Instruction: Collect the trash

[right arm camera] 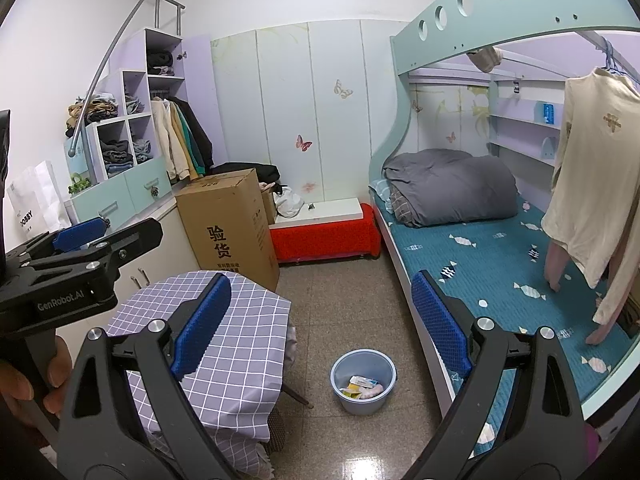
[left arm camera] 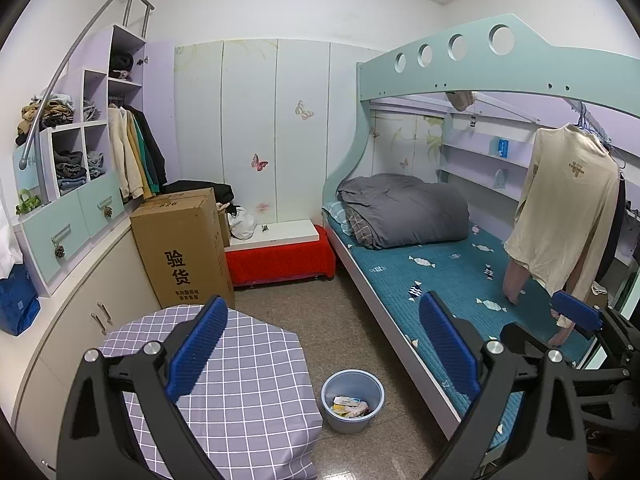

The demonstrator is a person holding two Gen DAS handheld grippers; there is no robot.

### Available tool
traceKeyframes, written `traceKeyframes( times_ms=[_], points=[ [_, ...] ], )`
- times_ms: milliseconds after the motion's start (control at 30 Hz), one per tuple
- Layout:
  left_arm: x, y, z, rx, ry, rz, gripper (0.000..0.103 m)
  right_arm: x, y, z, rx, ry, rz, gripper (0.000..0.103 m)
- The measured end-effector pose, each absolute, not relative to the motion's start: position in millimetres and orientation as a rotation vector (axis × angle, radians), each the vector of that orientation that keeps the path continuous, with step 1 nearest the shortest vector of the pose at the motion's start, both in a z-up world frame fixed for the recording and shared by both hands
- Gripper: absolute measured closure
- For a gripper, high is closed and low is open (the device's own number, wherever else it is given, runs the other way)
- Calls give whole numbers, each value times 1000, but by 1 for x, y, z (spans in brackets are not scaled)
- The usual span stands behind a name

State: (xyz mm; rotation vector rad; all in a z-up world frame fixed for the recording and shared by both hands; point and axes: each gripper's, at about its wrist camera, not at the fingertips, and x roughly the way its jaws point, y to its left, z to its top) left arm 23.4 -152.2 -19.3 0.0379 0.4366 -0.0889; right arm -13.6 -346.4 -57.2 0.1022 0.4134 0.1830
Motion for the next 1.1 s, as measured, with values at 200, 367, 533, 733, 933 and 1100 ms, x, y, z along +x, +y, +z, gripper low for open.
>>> traceKeyframes(
  times_ms=[200,367,533,733,933,1100],
  points=[
    [27,-154,-20,38,435,-88,8,-14,-346,-57,103,415,182,13],
    [26,-153,-20,39,436,-89,8,-13,-346,-57,101,415,183,13],
    [27,-154,-20,40,435,-88,8,-13,-345,-57,102,416,183,13],
    [32,-153,-19,37,438,-86,8,-9,-343,-60,102,421,184,13],
    [39,-153,-20,36,444,-86,8,-4,-339,-63,102,432,188,13],
    [41,-152,-22,36,444,-82,8,-3,-339,-62,102,432,189,13]
  ],
)
